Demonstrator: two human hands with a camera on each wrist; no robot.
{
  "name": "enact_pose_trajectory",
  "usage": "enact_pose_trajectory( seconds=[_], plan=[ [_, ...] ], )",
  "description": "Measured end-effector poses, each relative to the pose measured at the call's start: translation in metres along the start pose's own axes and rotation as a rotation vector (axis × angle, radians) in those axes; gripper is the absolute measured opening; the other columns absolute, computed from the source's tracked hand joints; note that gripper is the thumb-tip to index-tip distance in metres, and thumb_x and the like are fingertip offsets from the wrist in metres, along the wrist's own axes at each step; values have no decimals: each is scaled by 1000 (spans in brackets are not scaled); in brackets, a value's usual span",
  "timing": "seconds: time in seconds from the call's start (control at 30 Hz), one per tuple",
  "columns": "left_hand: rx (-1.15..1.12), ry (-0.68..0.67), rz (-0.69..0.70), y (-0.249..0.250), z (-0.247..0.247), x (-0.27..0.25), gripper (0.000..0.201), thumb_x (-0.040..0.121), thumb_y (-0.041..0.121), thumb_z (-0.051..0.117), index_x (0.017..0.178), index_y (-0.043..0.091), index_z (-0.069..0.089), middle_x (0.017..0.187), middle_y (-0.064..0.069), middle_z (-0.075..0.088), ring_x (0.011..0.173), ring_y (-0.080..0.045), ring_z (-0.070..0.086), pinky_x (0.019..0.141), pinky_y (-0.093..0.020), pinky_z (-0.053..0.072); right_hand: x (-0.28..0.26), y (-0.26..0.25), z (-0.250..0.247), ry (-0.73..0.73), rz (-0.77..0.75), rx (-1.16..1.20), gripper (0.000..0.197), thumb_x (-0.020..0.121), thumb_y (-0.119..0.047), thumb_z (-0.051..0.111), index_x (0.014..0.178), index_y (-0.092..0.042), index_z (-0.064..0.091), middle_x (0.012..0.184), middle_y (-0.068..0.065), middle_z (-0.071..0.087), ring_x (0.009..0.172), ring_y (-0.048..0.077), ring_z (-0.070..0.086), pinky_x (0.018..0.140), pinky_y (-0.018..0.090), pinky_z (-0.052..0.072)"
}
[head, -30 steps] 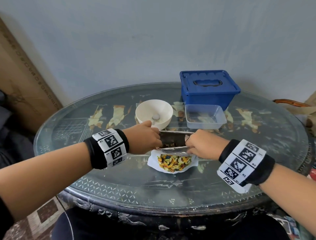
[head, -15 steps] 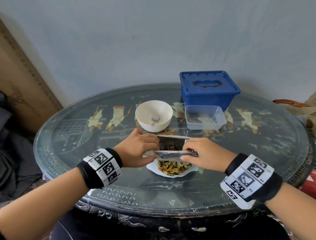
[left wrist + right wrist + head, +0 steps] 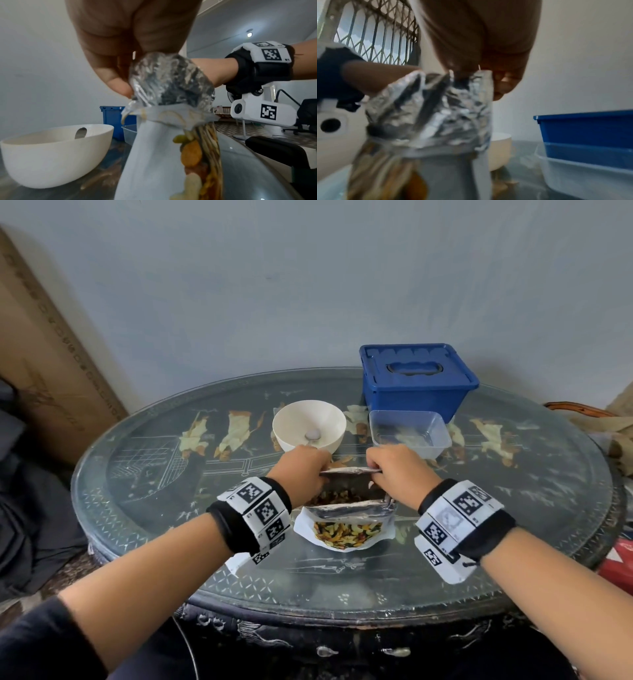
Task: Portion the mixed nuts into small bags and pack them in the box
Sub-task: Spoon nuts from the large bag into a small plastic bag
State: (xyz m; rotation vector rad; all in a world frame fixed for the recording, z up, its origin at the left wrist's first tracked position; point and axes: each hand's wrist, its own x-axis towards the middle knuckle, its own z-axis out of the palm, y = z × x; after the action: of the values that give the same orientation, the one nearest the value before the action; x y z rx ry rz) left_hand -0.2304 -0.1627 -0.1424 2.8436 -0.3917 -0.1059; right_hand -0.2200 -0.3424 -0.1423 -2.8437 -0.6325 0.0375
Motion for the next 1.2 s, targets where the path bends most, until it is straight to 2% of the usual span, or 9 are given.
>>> enact_pose_trajectory(
  seconds=[0.17,0.27,0.43,0.53,0.6,0.67,0.83,1.07,1.2],
  plan=[
    [31,-37,67,-8,1,-3,23,92,23,54,91,6,69,89,-15,66,85,-31,56,72,-27,42,2,6,-4,-70,-45,20,20,92,-12,51,81,-4,65,77,11,63,76,26,56,63,27,32],
    [45,-106,115,-10,-1,-6,29,95,23,49,84,1,65,77,-14,61,72,-27,48,63,-26,34,3,5,-3,-132,-70,-1,27,96,-14,44,91,0,67,88,14,67,82,27,59,63,27,32],
    [-49,-262,62,-13,-9,-3,30,98,21,44,72,6,49,58,0,42,52,-11,36,48,-18,27,-1,1,-5,-247,-53,50,28,99,-14,37,93,-1,61,92,15,64,74,19,51,50,19,27],
    [-71,-247,16,-8,-7,-2,29,98,21,41,82,3,55,71,-5,50,65,-18,44,61,-25,30,-1,2,-1,-202,-38,84,20,98,-18,41,98,-7,59,94,10,64,80,20,56,57,23,32],
    [-60,-195,4,-2,-3,-3,27,94,27,49,101,2,59,88,-6,57,81,-20,51,69,-24,36,-2,1,0,-115,-21,166,11,92,-24,56,97,-14,55,90,-1,57,79,15,53,59,21,34],
    [-46,-140,-22,2,3,-2,36,87,31,61,110,5,55,103,-8,58,95,-24,54,76,-28,42,0,-3,2,-59,-40,148,17,86,-26,64,88,-18,49,85,-6,50,78,17,54,58,21,33],
    [-32,24,13,0,10,0,20,91,18,56,101,2,62,103,-16,62,98,-32,54,76,-29,39,4,-6,5,26,-62,127,15,91,-19,56,93,-7,66,85,9,66,78,20,57,62,21,28],
    [-34,-128,166,-11,12,-2,30,98,22,41,107,3,64,97,-16,66,87,-28,57,65,-20,29,1,0,15,-73,-124,32,28,99,-20,41,92,-4,63,87,14,66,82,25,60,61,23,28],
    [-77,-177,227,-16,3,0,37,98,17,40,135,13,46,123,-13,57,112,-29,52,90,-24,34,2,4,4,-177,-123,33,28,97,-28,44,106,-9,62,94,9,60,87,22,55,68,27,34]
  ],
)
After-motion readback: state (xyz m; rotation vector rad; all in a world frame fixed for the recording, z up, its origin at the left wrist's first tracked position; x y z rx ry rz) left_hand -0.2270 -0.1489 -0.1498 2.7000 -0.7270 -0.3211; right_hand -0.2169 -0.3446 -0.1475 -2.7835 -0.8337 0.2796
